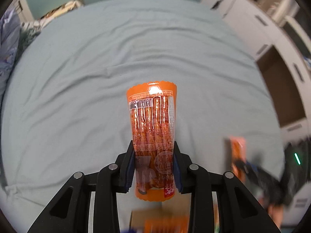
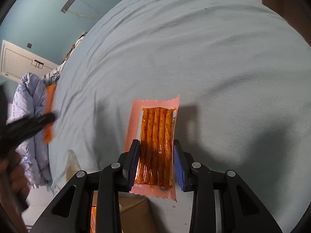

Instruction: Organize snacks

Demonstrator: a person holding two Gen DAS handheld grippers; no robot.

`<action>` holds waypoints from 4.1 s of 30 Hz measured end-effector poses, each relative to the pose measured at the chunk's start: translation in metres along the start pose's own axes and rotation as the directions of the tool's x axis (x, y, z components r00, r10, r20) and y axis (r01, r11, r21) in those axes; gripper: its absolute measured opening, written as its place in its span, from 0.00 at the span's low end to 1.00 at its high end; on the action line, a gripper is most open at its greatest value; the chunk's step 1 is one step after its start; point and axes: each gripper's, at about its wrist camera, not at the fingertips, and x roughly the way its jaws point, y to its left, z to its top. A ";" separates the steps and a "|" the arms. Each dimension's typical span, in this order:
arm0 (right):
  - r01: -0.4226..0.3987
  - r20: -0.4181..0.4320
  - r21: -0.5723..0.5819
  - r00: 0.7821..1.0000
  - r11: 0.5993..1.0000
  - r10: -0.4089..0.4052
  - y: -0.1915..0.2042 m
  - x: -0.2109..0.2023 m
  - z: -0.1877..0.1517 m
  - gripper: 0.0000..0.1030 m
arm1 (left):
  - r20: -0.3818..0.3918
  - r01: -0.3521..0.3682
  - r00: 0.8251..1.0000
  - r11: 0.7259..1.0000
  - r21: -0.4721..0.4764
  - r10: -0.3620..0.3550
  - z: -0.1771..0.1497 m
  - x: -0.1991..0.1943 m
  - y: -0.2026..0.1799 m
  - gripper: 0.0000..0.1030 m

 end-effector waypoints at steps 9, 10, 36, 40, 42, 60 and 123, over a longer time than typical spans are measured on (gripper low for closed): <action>0.031 0.055 -0.045 0.998 0.998 -0.029 0.026 -0.013 -0.020 0.31 | -0.007 0.153 0.988 0.987 0.036 -0.153 -0.126 -0.047 0.002 0.33; 0.027 0.075 -0.062 0.997 0.998 -0.022 0.031 -0.018 -0.024 0.31 | -0.011 0.154 0.988 0.987 0.040 -0.154 -0.134 -0.041 0.001 0.34; -0.139 0.053 -0.413 0.983 0.900 0.176 0.113 -0.081 -0.143 0.67 | 0.174 -0.069 0.982 0.995 -0.068 0.080 -0.191 -0.051 0.081 0.96; -0.004 0.134 -0.522 0.987 0.853 0.087 0.106 -0.105 -0.173 0.74 | 0.163 -0.108 0.980 0.993 -0.039 0.113 -0.191 -0.044 0.076 0.96; 0.092 0.200 -0.522 0.980 0.848 0.017 0.101 -0.101 -0.179 0.78 | 0.150 -0.128 0.980 0.991 -0.026 0.131 -0.189 -0.042 0.073 0.96; 0.178 0.188 -0.448 0.977 0.876 -0.103 0.106 -0.079 -0.175 0.79 | 0.164 -0.249 0.958 0.966 0.075 0.234 -0.187 -0.037 0.050 0.99; 0.278 0.235 -0.599 0.958 0.751 -0.166 0.130 -0.061 -0.194 0.78 | 0.168 -0.296 0.945 0.951 0.088 0.279 -0.189 -0.035 0.046 0.99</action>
